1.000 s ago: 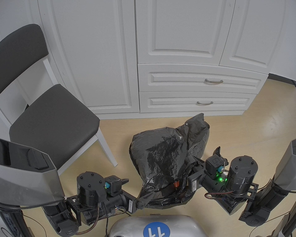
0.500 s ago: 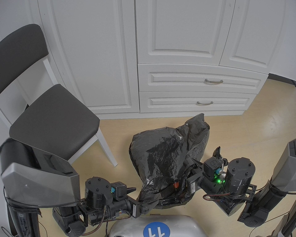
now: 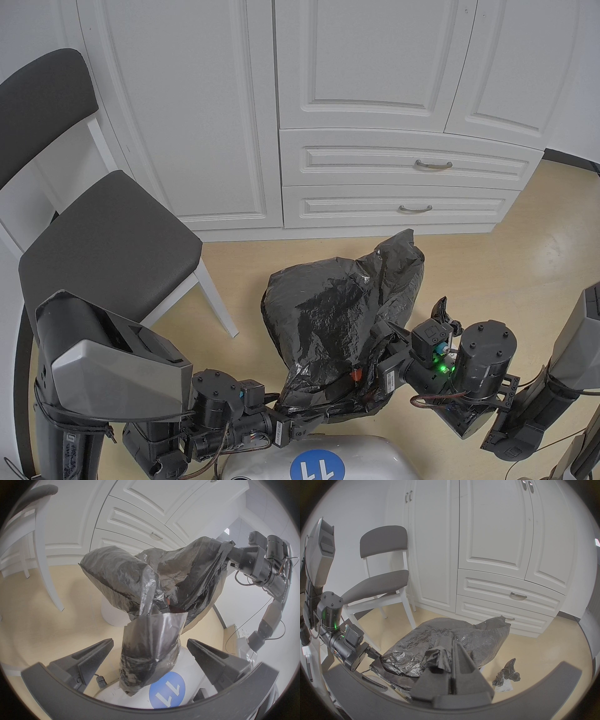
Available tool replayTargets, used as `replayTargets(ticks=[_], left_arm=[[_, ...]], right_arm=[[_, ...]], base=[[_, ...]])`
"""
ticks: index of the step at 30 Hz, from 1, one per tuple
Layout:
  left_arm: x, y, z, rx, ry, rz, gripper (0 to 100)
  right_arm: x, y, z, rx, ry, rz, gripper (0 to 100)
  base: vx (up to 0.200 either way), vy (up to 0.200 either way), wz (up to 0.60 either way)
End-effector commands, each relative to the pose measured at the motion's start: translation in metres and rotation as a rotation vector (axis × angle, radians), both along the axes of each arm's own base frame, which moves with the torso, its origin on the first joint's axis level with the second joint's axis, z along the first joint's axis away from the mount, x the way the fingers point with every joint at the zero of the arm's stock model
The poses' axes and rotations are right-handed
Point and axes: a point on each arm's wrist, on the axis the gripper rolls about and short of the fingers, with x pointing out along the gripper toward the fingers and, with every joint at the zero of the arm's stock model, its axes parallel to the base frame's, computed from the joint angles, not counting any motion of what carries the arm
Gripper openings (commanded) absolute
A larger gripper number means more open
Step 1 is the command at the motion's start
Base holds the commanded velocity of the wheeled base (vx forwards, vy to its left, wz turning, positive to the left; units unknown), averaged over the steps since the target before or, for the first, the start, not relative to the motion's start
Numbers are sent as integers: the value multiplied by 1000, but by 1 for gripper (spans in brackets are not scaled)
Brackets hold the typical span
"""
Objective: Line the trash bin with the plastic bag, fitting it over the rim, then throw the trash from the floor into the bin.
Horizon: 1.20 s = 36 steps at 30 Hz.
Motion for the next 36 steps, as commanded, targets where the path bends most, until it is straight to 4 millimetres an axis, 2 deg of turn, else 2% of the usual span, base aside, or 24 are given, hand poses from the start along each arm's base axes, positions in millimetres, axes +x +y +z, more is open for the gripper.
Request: replayTargets(ticks=[1,8,17,31,36], left_arm=[[1,-3,-3,0,2,-4,100],[1,-6,0,-9,-12,-4,100],[3,-8,25,-66,-81,-1,100],[5,-6,13,-29,-63,13,100],[2,-2,20,-26,-78,27,100]], right_arm=[[0,0,-1,-2,1,0,0],[0,1,0,-1,0,1,0],[-3,6,1,6,-6,12,0],[-3,5,1,6,-6,12,0],[-4,5,2,9,-9,11,0]], base=[[0,0,0],[0,0,0],[0,0,0],[0,0,0],[0,0,0]])
